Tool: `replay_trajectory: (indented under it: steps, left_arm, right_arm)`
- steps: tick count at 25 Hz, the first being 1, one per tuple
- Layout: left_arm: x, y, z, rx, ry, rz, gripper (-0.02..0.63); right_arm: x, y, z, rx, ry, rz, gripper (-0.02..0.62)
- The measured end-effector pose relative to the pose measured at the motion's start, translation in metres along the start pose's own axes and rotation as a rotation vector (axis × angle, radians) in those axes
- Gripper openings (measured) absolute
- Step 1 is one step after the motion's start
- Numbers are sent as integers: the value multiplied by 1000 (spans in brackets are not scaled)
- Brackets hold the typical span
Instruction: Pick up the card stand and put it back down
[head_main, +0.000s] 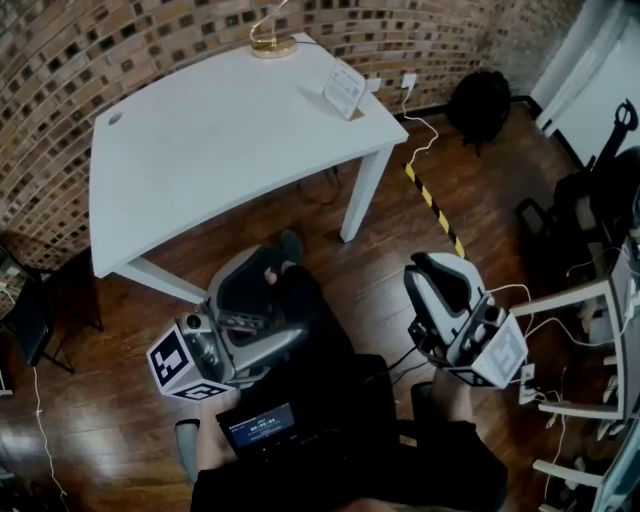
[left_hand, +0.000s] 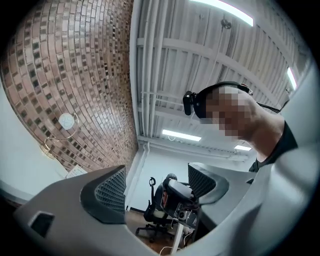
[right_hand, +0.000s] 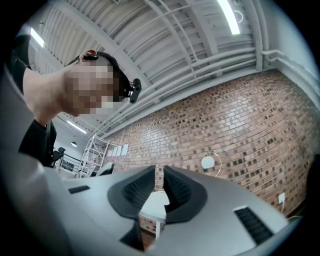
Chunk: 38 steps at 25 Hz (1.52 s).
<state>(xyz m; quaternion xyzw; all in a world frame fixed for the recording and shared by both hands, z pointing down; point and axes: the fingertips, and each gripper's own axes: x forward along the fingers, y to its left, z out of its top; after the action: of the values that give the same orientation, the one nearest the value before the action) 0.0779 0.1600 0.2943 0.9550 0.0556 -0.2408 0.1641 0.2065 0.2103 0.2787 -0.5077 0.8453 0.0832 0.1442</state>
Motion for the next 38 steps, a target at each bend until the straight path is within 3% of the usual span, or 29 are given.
replay_trajectory:
  steps: [3, 10, 25, 29, 38]
  left_arm:
    - [9, 16, 10, 41, 3, -6, 379]
    - [19, 53, 23, 44, 27, -36, 379]
    - [32, 140, 49, -4, 75, -104, 379]
    - [33, 171, 62, -15, 79, -129, 379]
    - [31, 224, 71, -36, 96, -130, 379]
  right_arm:
    - [11, -13, -3, -18, -1, -27, 69]
    - [47, -47, -1, -47, -23, -73, 69]
    - [136, -87, 17, -141, -84, -113, 69]
    - [147, -109, -13, -155, -44, -161, 69]
    - [193, -136, -50, -116, 10, -172, 80]
